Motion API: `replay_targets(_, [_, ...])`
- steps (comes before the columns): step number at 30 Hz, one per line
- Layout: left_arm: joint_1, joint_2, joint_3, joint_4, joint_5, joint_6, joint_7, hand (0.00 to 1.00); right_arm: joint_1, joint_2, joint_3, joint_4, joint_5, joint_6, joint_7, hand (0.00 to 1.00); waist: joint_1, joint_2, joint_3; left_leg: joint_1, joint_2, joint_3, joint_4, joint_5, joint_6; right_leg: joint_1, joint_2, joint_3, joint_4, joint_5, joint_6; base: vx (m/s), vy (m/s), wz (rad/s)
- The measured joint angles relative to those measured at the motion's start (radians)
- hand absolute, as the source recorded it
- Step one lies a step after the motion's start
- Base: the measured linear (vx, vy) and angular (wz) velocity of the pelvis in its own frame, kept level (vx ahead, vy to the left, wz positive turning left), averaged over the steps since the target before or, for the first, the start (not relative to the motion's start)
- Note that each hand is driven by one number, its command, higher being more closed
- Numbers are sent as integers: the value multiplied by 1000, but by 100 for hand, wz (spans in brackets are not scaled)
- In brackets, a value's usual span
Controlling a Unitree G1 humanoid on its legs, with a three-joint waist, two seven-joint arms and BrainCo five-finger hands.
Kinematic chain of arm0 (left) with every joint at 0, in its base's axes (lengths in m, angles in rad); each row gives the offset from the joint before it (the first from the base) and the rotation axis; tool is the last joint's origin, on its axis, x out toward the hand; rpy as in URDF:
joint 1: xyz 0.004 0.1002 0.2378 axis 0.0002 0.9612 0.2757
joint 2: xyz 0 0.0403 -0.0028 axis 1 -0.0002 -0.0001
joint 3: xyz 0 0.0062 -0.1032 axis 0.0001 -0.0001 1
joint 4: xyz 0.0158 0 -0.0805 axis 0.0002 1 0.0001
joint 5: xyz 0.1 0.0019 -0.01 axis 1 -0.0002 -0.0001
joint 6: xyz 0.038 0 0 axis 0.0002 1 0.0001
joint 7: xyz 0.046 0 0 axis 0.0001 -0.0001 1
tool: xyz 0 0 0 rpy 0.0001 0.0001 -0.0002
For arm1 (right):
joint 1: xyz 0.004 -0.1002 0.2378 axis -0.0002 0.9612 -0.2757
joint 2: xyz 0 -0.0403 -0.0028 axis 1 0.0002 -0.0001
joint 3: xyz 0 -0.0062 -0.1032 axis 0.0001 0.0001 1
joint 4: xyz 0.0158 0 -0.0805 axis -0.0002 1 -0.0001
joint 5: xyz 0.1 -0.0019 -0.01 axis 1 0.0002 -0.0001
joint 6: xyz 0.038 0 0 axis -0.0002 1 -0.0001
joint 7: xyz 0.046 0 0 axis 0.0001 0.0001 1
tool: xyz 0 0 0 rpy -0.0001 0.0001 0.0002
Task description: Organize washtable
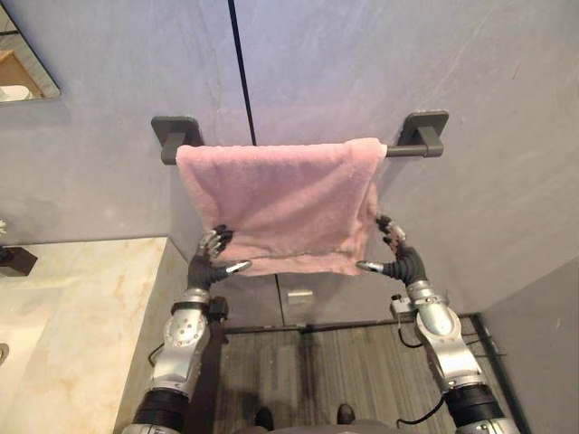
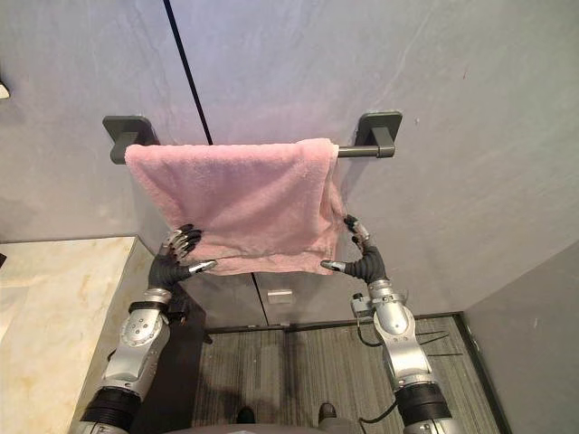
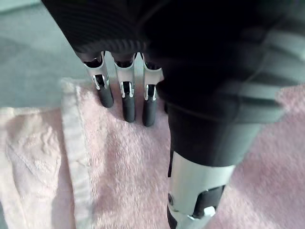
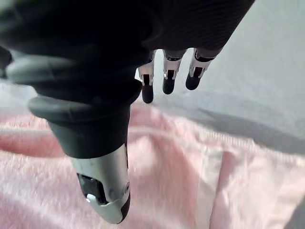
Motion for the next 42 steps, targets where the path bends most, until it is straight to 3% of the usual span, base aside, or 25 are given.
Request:
replay_targets(10, [31,-28,74,-5,3,-4,17,0,33,32,-122,0,3,0,-37,0,3,-9,-4,0,1,3,0,0,0,16,-1,2,-34,19,0,-16,-8,0])
replay_targets(23, [259,-91,160,9,18,-5,-7,0,218,84,-202,47,-20,0,-36,0,4,-15,-7,15,-1,-4,0,0,0,31,-1,-9,-33,18,1,-36,-19,2])
replay_targets(28, [305,-116,158,154,28,-2,-49,0,297,90,-179,170,-104,2,-12,0,6,-17,-11,26,-1,-8,-1,0,0,42,-2,-13,-32,16,1,-53,-19,2])
replay_targets(33, [351,-117,152,327,117,6,-75,0,366,90,-152,317,-209,2,10,0,6,-20,-14,35,0,-6,-3,-3,-5,43,-3,-12,-18,0,10,-48,-14,0])
replay_targets(42, [395,-115,152,427,188,9,-95,0,428,62,-131,419,-246,2,32,0,6,-17,-24,53,3,9,-3,-11,-7,36,-3,1,25,-21,2,-9,-3,-3])
